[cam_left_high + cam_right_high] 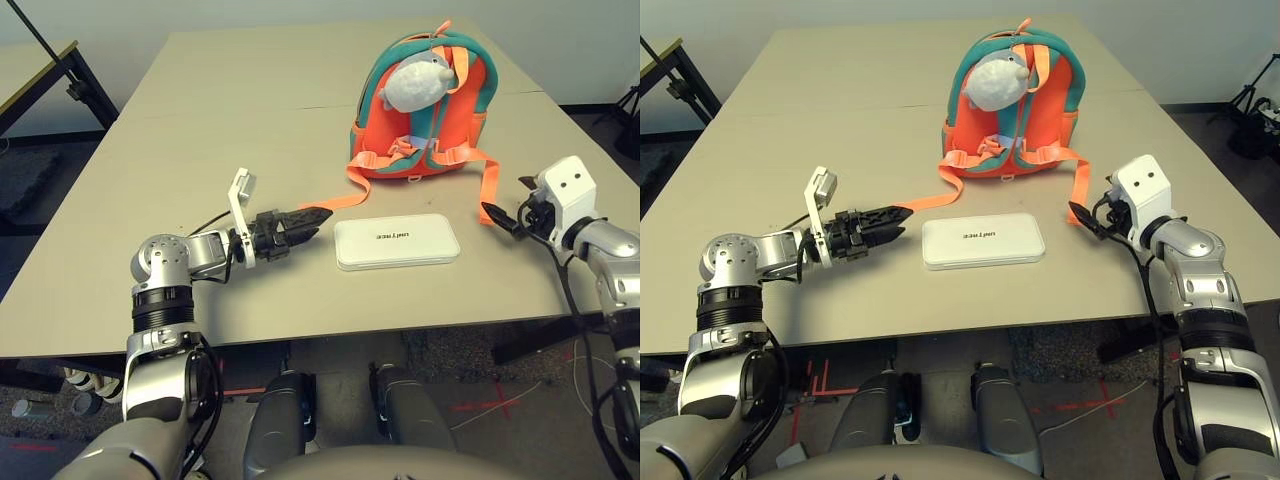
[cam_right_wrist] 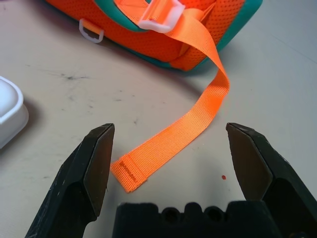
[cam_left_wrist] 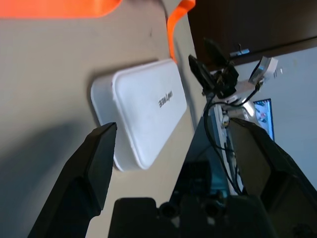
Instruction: Put the pencil case into the backpack and zip it.
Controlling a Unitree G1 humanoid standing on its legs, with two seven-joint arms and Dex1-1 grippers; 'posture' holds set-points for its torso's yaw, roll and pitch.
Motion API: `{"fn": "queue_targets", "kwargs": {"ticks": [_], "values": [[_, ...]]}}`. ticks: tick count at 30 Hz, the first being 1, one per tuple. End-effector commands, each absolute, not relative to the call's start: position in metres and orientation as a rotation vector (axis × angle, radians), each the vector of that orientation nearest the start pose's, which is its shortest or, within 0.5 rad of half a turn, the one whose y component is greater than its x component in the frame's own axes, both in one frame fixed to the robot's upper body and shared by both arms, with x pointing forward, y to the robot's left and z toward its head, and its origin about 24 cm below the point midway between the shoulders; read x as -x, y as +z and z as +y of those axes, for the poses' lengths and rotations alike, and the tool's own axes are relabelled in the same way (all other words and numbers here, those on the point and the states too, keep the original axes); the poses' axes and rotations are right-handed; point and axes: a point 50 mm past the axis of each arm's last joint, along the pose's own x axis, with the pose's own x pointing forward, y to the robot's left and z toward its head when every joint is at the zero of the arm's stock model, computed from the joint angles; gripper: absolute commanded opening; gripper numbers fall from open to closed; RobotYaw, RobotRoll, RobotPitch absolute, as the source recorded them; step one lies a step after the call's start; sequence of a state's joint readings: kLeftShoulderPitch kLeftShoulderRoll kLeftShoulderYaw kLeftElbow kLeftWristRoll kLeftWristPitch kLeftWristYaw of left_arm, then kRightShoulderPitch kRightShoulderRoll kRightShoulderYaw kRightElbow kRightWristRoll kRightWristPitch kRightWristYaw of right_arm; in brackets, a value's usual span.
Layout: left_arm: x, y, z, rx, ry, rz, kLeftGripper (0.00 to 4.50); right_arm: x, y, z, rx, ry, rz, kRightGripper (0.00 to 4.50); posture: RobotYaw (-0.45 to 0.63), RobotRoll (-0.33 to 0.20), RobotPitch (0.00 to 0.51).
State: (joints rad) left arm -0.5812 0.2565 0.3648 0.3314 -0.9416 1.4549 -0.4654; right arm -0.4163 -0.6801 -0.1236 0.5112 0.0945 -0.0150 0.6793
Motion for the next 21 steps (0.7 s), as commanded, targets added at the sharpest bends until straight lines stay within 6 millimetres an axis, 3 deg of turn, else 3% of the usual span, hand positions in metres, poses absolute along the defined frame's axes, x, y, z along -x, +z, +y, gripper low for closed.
{"fn": "queue_targets", "kwargs": {"ticks": [1, 10, 12, 14, 21], "values": [[-0.297, 0.089, 0.149, 0.958, -0.864, 0.857, 4.50, -0.310, 0.108, -0.299, 0.484, 0.390, 0.186, 4.47, -0.21, 0.000, 0.095], [-0.301, 0.076, 0.148, 0.943, -0.783, 0.890, 4.50, -0.304, 0.103, -0.297, 0.498, 0.442, 0.229, 4.47, -0.21, 0.000, 0.102], [-0.302, 0.074, 0.147, 0.941, -0.775, 0.893, 4.50, -0.302, 0.102, -0.296, 0.510, 0.472, 0.247, 4.12, -0.21, 0.000, 0.102], [-0.303, 0.073, 0.145, 0.939, -0.775, 0.897, 4.50, -0.299, 0.101, -0.295, 0.521, 0.513, 0.274, 3.54, -0.21, 0.000, 0.103], [-0.305, 0.072, 0.140, 0.932, -0.770, 0.900, 4.50, -0.291, 0.095, -0.288, 0.535, 0.622, 0.347, 0.72, -0.22, 0.000, 0.102]]}}
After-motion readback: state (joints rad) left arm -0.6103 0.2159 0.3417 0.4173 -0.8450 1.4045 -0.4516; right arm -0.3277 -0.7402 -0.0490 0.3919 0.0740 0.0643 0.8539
